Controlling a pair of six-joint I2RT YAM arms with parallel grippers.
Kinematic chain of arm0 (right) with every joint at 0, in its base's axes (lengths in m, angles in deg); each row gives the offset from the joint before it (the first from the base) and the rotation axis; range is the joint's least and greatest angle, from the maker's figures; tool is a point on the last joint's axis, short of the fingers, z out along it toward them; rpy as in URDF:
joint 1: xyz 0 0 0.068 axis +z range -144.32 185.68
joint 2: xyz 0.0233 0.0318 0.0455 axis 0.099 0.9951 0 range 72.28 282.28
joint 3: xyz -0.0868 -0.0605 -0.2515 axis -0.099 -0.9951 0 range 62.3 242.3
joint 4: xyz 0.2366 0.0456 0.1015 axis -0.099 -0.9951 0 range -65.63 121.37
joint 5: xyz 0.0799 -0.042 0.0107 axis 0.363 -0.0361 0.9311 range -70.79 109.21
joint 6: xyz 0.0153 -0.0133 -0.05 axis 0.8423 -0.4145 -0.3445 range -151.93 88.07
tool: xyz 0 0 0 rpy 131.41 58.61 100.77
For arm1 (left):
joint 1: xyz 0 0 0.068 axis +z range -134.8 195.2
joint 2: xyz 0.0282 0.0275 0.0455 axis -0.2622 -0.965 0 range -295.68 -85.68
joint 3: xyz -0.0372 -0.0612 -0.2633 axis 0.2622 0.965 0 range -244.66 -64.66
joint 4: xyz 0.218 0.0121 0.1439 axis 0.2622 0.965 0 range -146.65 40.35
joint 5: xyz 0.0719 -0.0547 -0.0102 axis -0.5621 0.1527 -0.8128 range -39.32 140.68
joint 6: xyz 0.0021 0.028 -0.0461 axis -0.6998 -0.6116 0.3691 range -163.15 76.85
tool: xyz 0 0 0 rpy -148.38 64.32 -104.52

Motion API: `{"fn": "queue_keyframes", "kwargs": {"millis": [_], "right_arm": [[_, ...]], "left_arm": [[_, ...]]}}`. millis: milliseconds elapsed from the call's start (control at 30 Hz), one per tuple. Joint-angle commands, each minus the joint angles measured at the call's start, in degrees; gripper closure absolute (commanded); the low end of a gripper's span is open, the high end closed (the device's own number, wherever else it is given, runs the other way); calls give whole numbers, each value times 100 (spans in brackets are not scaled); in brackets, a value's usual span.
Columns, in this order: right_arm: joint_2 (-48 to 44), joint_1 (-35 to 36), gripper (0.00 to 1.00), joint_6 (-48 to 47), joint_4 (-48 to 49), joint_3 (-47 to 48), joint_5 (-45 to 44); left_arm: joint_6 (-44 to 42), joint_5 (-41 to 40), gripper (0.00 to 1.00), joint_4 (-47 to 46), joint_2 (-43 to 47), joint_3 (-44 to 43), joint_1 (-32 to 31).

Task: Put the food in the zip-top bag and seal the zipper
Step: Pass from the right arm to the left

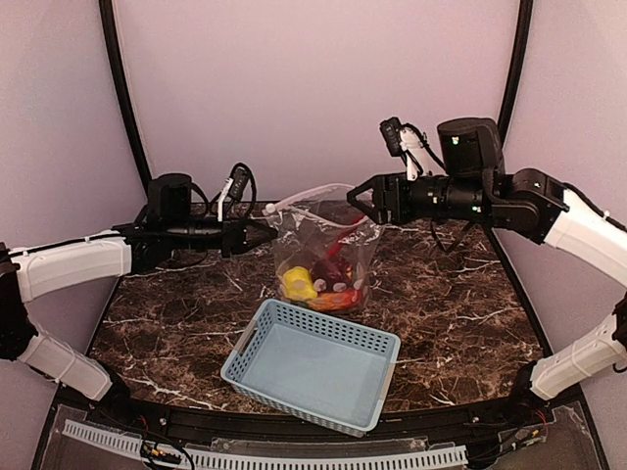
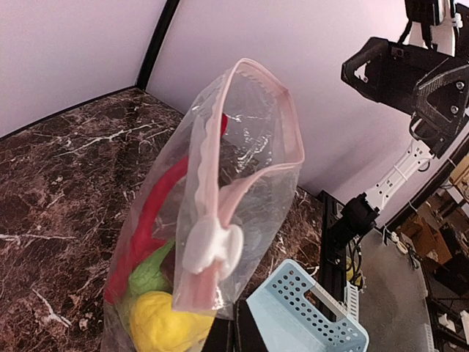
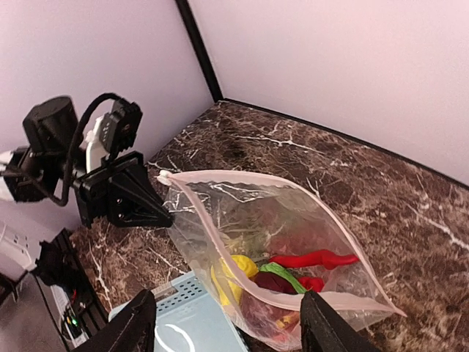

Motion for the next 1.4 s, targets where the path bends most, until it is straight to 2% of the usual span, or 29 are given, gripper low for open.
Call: {"fn": "queue_keyframes", "kwargs": {"millis": [0,100,167,367,667,933,1367], "right_arm": [[271,-10,35,-1576,151,384,1309],[631,-6,36,-2055,221,659,1841],[889,1,39,-2362,251,899,2236],[1709,1,40,-3059,-62,1836,2841],[2714,-9,46,-3625,-1032,3054,3227],[3025,-8,55,-3749,-1299,3250,3178],[3451,-8,58,-4014,-1521,3682,3030]], "left_arm": [[-1108,573,99,1448,97,-586,24],[-1518,531,99,2001,151,-762,24],[-1716,578,99,2048,196,-757,24],[-1665,758,99,1601,369,-468,24],[-1663,895,99,1573,512,-371,24],[-1686,927,99,1635,471,-377,24],[-1665,1065,99,1650,340,-402,24]]}}
